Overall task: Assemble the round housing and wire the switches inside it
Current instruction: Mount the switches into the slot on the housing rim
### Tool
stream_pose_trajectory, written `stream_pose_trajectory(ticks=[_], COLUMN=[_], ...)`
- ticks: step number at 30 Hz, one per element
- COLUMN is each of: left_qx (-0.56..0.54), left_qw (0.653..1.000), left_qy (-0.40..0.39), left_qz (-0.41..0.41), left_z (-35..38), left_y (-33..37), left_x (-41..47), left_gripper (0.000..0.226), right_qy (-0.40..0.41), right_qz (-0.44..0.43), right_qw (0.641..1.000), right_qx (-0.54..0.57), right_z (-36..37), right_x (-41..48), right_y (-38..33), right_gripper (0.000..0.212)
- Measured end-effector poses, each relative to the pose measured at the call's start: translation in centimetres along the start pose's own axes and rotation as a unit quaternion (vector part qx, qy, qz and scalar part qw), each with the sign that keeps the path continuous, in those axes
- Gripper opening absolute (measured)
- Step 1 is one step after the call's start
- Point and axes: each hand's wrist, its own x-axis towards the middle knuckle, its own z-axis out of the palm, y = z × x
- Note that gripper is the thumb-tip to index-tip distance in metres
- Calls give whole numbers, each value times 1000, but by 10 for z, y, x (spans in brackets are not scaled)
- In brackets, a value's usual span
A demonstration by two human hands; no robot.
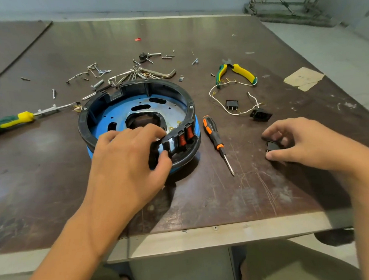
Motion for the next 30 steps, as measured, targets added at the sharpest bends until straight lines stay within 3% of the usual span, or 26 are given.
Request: stream_pose_trajectory(ticks=[3,7,10,14,19,30], left_qx=[-2,-11,-13,-3,3,21], left_qw=[1000,1000,1000,1000,1000,998], left_qy=[7,-19,-12,1,4,27], left_qz=[1,4,5,21,27,45], left_z=[0,0,0,2,-1,0], left_y=[-1,-2,-1,5,7,10], left_x=[0,0,-1,-3,-2,-4], left_gripper=[25,27,30,25,28,26], right_qy=[3,41,95,46,31,74], right_qz=[-5,-57,-124,-227,-293,-302], right_qw=[1000,989,938,866,870,887], right_qx=[22,133,310,443,396,342], right_z=[3,3,7,25,51,62], right_x=[3,3,-4,-8,-1,2], right_y=[1,-8,-31,-71,-96,-99], right_gripper=[30,16,8,14,18,23])
